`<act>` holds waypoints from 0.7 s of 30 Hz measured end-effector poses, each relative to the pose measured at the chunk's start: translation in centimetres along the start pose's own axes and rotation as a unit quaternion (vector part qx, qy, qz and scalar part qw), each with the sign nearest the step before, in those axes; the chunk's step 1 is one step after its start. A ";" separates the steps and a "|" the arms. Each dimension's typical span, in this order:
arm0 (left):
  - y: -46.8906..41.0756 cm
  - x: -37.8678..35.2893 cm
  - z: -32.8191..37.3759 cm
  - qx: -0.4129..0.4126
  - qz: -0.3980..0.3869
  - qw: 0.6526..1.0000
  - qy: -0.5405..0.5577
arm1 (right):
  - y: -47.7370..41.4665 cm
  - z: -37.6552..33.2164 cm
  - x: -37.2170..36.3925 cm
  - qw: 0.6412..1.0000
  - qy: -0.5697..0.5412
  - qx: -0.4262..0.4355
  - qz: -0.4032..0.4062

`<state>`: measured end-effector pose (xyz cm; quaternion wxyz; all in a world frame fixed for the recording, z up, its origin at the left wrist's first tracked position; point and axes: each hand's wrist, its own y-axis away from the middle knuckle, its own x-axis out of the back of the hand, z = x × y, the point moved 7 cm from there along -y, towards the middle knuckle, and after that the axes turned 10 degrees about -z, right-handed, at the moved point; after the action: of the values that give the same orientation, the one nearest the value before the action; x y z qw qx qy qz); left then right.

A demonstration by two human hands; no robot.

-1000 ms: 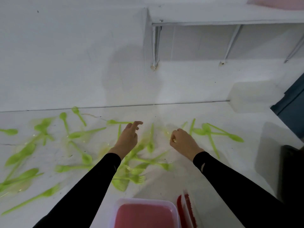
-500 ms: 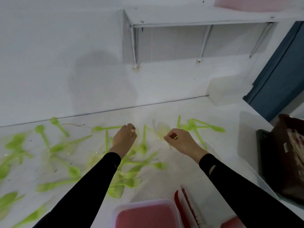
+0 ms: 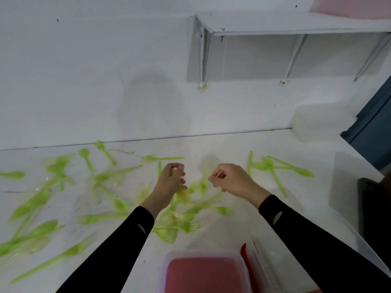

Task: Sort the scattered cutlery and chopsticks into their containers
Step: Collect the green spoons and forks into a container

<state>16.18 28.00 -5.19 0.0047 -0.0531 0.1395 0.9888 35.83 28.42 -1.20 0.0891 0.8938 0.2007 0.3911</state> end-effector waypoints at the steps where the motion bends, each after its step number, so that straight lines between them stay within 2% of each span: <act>1: 0.2 -0.5 -0.2 0.007 -0.009 1.000 0.023 | -0.1 -1.4 -1.1 0.998 -0.056 0.034 -0.023; 5: 1.1 -0.8 -0.2 -0.002 -0.047 0.997 0.058 | -0.9 -5.2 -4.7 0.986 -0.087 0.115 -0.088; 7: 1.7 0.7 -0.4 -0.012 -0.025 0.997 0.076 | -1.6 -5.2 -5.5 0.981 -0.107 0.119 -0.108; 8: 2.0 1.9 -0.6 -0.013 -0.006 0.995 0.094 | -2.1 -4.5 -5.2 0.983 -0.117 0.109 -0.085; 9: 2.3 2.9 -0.7 -0.016 0.008 0.993 0.117 | -2.8 -3.3 -4.4 0.990 -0.099 0.095 -0.037; 11: 3.0 5.0 -1.0 -0.022 0.030 0.989 0.144 | -4.3 -0.3 -2.8 0.998 0.030 0.048 0.032; 13: 3.8 7.0 -1.1 -0.022 0.060 0.989 0.133 | -5.4 3.1 -2.7 0.986 0.157 -0.053 -0.034; 15: 4.6 8.5 -1.1 -0.022 0.075 0.994 0.076 | -5.7 5.2 -2.9 0.962 0.227 -0.116 -0.101; 16: 5.0 9.0 -1.1 -0.019 0.073 0.997 0.024 | -5.7 5.6 -2.8 0.955 0.251 -0.122 -0.101; 19: 5.6 8.9 -1.6 -0.002 0.044 0.987 -0.155 | -6.0 5.6 -1.9 0.941 0.320 -0.105 -0.027; 21: 5.7 8.5 -2.1 -0.024 0.029 0.955 -0.293 | -5.9 5.6 -1.7 0.935 0.342 -0.092 0.003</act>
<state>7.83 21.91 -6.59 0.0159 0.2432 0.1097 0.9636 37.19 33.05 -7.96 0.0954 0.6944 0.1798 0.6901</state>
